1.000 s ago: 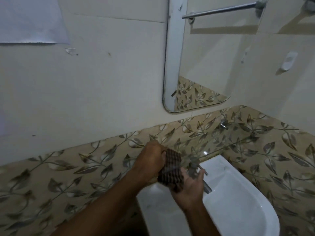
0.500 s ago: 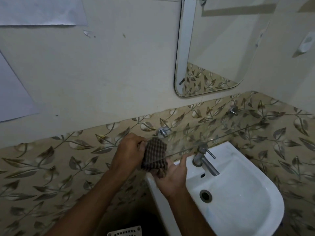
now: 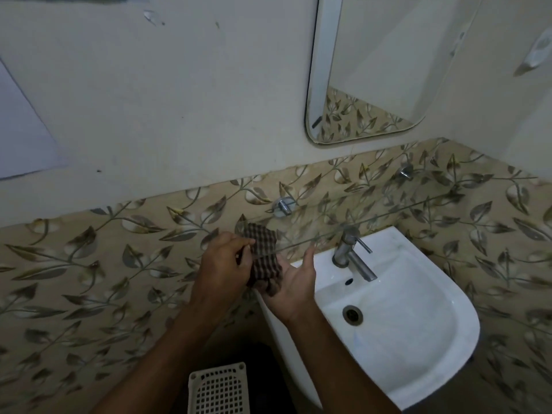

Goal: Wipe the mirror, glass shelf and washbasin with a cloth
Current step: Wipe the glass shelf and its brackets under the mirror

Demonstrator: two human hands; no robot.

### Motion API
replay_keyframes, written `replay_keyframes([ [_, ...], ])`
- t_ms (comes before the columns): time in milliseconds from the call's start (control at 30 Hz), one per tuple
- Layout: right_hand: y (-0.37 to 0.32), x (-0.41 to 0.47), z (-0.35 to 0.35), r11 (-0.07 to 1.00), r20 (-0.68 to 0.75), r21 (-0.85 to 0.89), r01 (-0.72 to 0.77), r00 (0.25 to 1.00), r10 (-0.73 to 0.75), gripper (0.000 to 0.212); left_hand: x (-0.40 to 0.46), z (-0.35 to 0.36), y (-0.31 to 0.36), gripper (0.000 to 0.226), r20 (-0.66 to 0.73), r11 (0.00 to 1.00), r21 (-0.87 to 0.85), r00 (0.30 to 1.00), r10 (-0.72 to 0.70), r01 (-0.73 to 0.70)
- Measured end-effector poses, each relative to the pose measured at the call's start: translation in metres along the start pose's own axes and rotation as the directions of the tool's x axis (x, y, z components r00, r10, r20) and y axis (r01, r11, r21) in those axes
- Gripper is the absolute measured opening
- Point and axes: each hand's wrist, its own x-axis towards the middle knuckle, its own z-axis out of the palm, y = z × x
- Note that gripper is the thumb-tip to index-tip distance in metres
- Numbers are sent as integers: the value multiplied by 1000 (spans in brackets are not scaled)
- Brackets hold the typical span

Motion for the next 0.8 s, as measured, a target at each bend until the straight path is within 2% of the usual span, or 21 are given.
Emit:
replay_keyframes([
  [133, -16, 3, -23, 996, -46, 42, 83, 996, -82, 101, -8, -6, -1, 19, -32, 999, -48, 999, 7, -8],
  [233, -23, 12, -13, 991, -74, 52, 125, 990, -121, 98, -14, -5, -3, 19, -35, 999, -53, 999, -10, 8],
  [433, 8, 4, -3, 1000, 18, -5, -6, 1000, 7, 103, -19, -3, -1, 22, -25, 990, -103, 994, -104, 101],
  [600, -11, 0, -26, 999, 30, 11, 36, 999, -36, 100, -29, -1, -5, 21, -66, 986, -109, 989, -132, 125],
  [700, -16, 3, -15, 998, 28, 22, 60, 998, -61, 98, -37, 13, -1, 23, -51, 967, -130, 972, -229, 221],
  [800, -12, 5, -8, 998, 29, -29, 47, 998, -47, 99, -48, 25, 5, 26, -95, 927, -199, 936, -340, 317],
])
